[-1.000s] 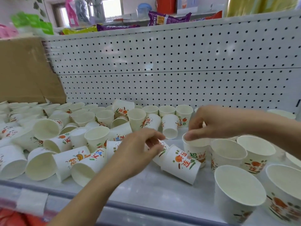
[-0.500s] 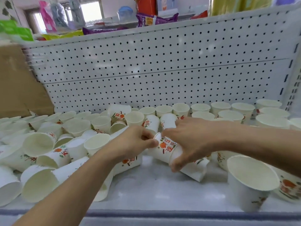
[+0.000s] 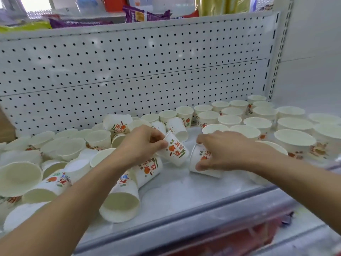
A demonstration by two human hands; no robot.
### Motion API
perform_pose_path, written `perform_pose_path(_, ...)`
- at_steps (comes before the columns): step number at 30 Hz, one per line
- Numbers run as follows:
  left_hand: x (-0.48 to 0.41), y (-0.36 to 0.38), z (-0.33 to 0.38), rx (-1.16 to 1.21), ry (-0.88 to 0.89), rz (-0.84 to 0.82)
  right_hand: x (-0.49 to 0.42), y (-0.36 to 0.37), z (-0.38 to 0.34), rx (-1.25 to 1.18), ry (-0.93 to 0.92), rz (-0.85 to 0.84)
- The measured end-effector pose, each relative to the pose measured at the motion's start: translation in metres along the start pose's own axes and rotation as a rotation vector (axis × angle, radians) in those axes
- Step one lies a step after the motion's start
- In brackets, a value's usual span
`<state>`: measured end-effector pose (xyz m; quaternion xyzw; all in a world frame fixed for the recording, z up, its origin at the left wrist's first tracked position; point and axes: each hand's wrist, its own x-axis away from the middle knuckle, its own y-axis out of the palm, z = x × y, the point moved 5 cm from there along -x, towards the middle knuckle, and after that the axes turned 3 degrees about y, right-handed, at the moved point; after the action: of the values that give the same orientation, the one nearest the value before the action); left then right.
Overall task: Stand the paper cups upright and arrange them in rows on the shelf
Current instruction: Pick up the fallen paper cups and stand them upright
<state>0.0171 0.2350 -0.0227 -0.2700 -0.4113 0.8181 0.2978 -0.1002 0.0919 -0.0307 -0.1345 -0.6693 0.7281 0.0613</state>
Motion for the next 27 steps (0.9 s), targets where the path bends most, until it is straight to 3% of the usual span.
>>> perform_pose_path(6, 0.004, -0.005, 0.010, -0.157, 0.105, 0.017, -0.004, 0.019, -0.013, -0.065, 0.035, 0.142)
perform_pose_path(14, 0.017, -0.004, 0.032, -0.371, 0.381, 0.202, 0.042, 0.012, 0.001, -0.495, 0.086, 0.248)
perform_pose_path(27, 0.040, 0.011, 0.038, -0.351, 0.603, 0.013, 0.042, -0.001, 0.006, -0.238, -0.022, 0.093)
